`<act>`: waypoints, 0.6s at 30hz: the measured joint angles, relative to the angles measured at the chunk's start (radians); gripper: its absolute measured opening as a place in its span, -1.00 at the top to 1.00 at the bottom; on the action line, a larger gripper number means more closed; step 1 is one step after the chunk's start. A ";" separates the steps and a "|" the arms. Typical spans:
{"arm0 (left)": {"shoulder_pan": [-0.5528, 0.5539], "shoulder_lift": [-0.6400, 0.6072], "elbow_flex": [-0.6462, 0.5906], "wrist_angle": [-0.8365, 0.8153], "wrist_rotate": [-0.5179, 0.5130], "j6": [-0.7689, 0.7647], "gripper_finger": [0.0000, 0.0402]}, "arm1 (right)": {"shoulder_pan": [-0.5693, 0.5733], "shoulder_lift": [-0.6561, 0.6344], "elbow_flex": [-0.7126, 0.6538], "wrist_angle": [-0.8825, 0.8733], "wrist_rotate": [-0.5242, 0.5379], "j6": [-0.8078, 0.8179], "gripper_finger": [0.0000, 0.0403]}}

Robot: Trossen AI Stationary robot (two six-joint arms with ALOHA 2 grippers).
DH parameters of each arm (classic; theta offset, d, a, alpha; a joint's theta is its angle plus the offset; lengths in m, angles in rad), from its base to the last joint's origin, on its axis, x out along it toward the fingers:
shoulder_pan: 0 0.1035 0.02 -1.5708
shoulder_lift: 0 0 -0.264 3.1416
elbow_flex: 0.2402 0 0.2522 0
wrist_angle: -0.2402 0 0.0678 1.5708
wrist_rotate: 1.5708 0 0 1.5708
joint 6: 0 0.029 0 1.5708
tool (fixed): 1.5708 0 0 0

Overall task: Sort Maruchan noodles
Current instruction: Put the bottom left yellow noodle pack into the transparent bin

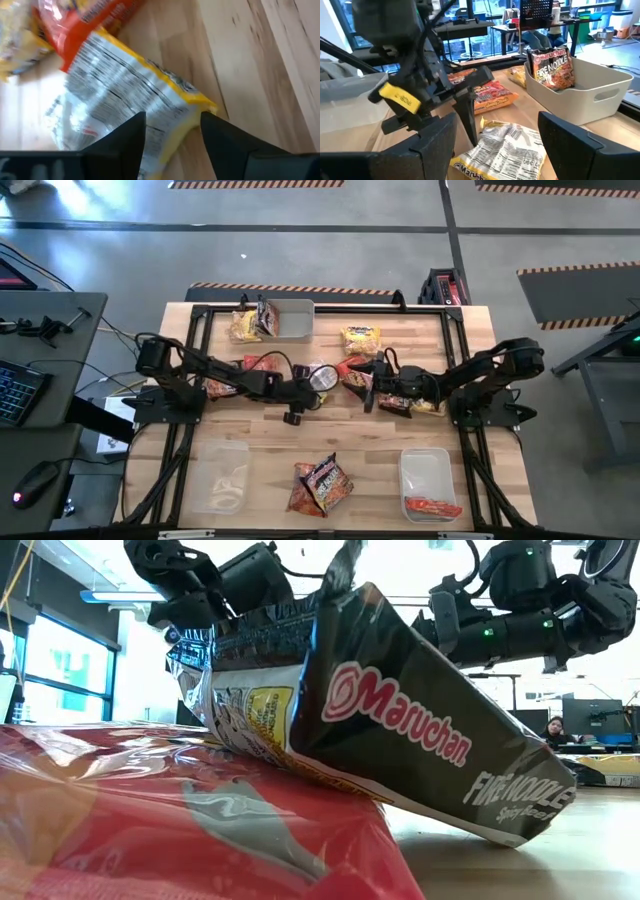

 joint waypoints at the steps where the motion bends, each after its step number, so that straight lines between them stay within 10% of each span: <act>1: 0.000 -0.004 0.000 0.012 -0.006 -0.003 0.13 | 0.002 0.000 0.000 0.001 0.002 0.000 -0.33; 18: 0.075 0.009 0.001 0.014 0.153 0.048 0.38 | 0.007 0.000 0.000 -0.014 0.002 0.020 -0.33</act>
